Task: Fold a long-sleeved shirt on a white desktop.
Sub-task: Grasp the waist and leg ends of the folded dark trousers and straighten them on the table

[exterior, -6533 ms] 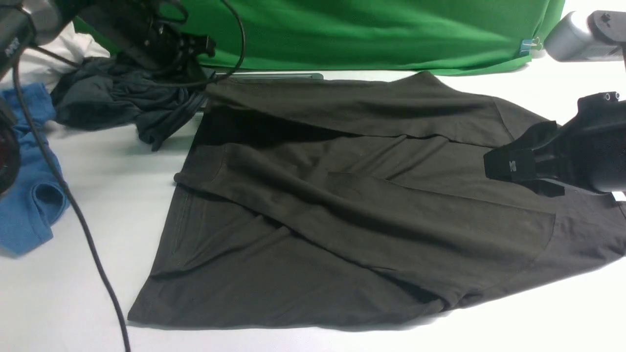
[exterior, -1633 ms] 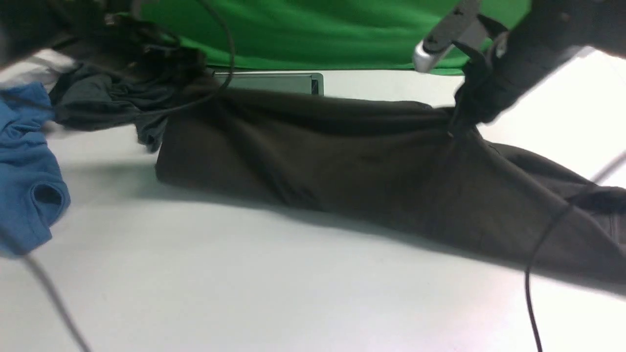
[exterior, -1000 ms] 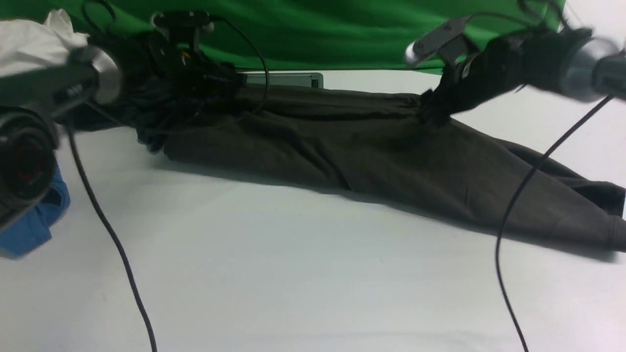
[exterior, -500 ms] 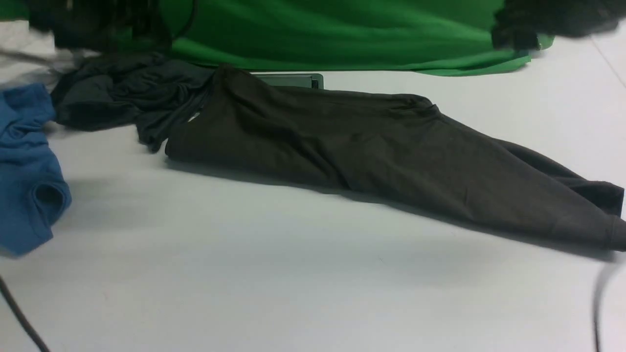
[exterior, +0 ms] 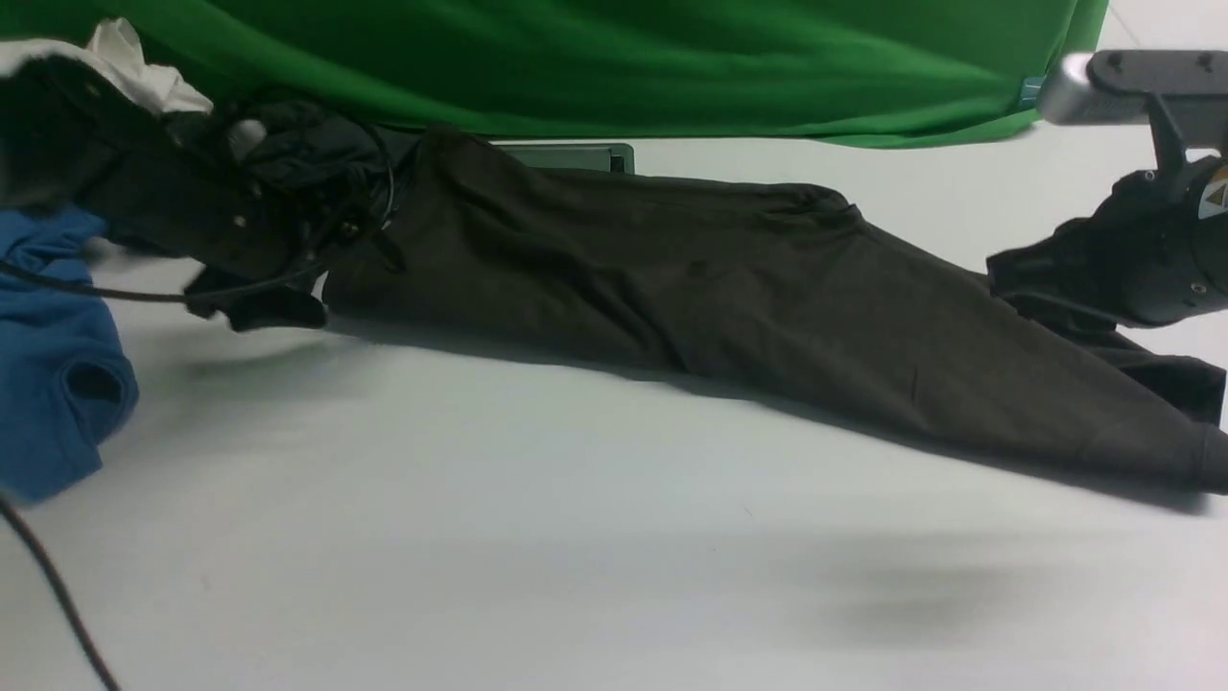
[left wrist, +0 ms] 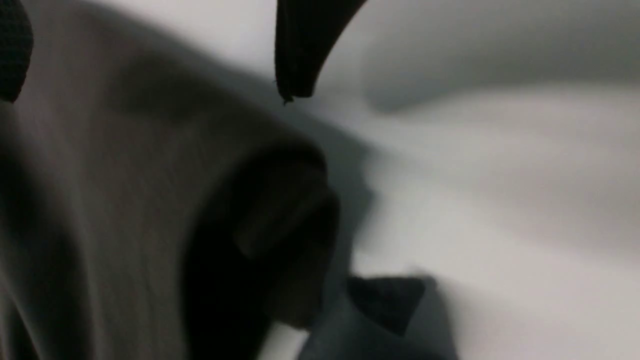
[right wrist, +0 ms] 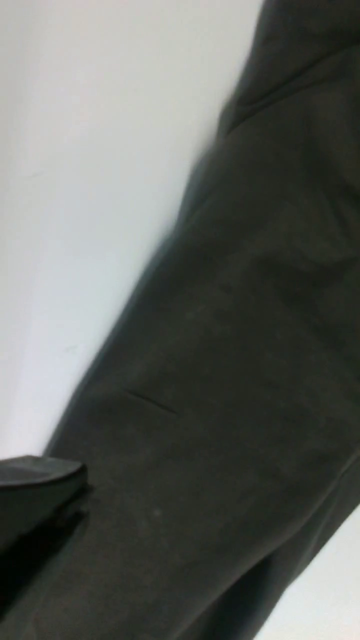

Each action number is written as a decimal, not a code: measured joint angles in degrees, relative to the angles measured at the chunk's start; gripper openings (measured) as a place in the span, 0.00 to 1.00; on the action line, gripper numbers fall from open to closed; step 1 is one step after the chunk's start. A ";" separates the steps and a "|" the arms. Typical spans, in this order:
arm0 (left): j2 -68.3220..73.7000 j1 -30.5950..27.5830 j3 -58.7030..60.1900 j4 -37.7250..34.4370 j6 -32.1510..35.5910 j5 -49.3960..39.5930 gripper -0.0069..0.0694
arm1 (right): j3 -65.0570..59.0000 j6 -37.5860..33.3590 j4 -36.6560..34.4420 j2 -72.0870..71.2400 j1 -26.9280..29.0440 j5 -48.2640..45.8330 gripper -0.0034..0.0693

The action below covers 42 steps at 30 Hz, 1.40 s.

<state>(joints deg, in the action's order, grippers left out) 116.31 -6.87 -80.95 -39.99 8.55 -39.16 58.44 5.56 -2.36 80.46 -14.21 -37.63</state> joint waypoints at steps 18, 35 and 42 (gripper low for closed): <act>5.93 -1.19 -0.38 -9.08 12.33 3.46 0.37 | 0.00 -1.61 -0.59 -0.04 0.00 -4.43 0.13; -17.15 -1.89 33.41 -7.18 17.13 16.87 0.29 | -0.11 -1.92 -0.61 -3.18 0.00 -6.14 0.29; -26.57 -1.89 44.75 -7.10 17.13 31.61 0.29 | -0.11 -3.82 -0.61 -8.68 0.00 -5.67 0.30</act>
<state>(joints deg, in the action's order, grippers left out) 89.74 -8.76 -36.20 -47.09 25.67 -7.55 58.33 1.74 -2.97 71.78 -14.21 -43.30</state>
